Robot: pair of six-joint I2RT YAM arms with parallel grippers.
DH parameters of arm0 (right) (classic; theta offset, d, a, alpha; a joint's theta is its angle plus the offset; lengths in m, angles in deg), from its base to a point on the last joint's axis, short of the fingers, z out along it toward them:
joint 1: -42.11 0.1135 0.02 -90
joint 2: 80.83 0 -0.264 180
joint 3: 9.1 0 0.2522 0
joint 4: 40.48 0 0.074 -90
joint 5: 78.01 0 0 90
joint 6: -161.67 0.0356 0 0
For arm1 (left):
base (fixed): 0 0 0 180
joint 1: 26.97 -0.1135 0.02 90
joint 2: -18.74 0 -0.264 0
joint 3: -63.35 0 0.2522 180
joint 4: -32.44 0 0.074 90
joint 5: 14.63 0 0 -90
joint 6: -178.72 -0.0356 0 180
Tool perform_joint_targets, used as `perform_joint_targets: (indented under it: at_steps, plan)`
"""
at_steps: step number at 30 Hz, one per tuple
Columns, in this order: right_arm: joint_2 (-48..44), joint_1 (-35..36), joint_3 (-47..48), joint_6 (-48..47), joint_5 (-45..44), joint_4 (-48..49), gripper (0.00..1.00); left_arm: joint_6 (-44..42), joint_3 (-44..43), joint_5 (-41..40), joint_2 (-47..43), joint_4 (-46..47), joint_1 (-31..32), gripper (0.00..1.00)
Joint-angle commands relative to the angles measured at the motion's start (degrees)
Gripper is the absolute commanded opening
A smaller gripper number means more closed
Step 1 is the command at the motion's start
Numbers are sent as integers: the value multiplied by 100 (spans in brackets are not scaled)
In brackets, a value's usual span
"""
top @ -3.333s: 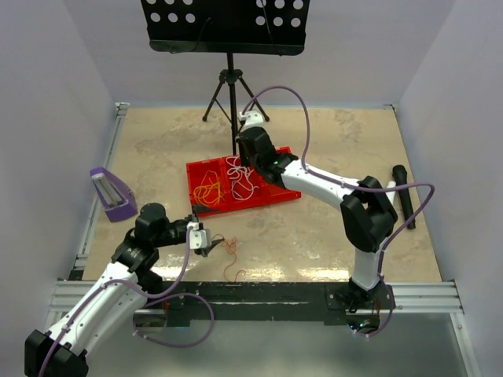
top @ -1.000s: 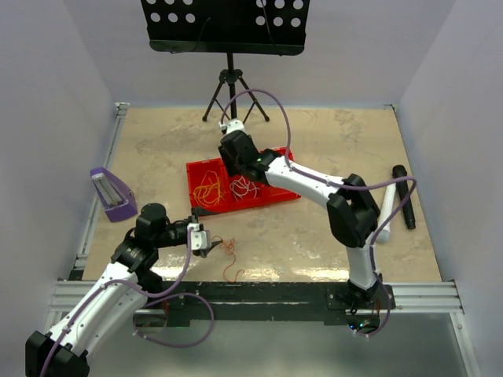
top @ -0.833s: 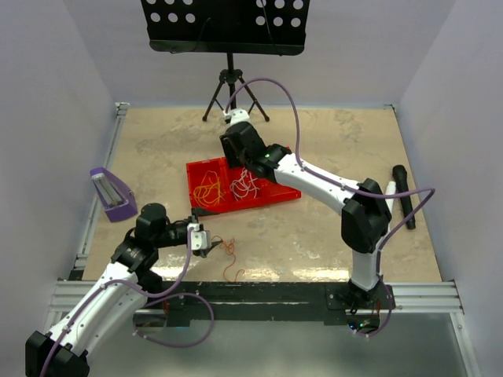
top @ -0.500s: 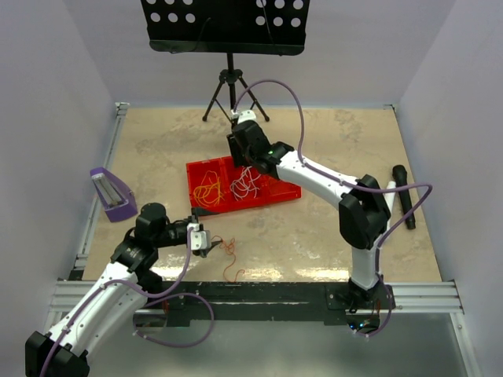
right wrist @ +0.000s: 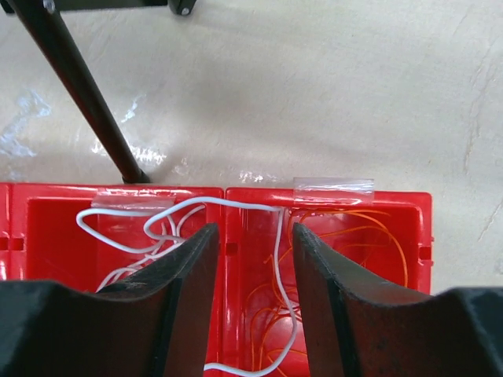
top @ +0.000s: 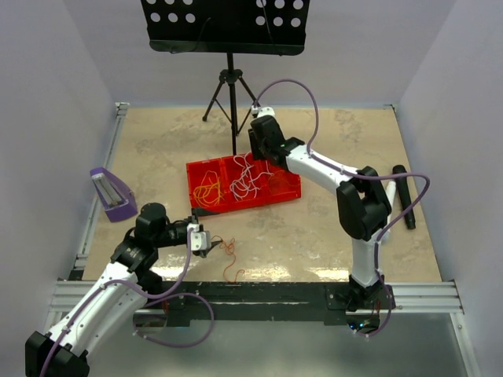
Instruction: Untangle the cables
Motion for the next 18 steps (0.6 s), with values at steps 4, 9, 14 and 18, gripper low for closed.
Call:
perform_joint_targets:
  at_steps: [4, 9, 14, 18]
  plan:
    - [13, 80, -146, -452, -135, 465, 43, -59, -118, 151, -39, 132, -39, 82]
    - [118, 80, -102, -487, -284, 561, 40, -85, -101, 125, -39, 97, -39, 82]
    - [267, 80, -58, -531, -328, 798, 37, -67, -101, 116, -48, 97, -39, 82]
    - [417, 80, -5, -619, -337, 895, 35, -120, -127, 63, -48, 62, -39, 82]
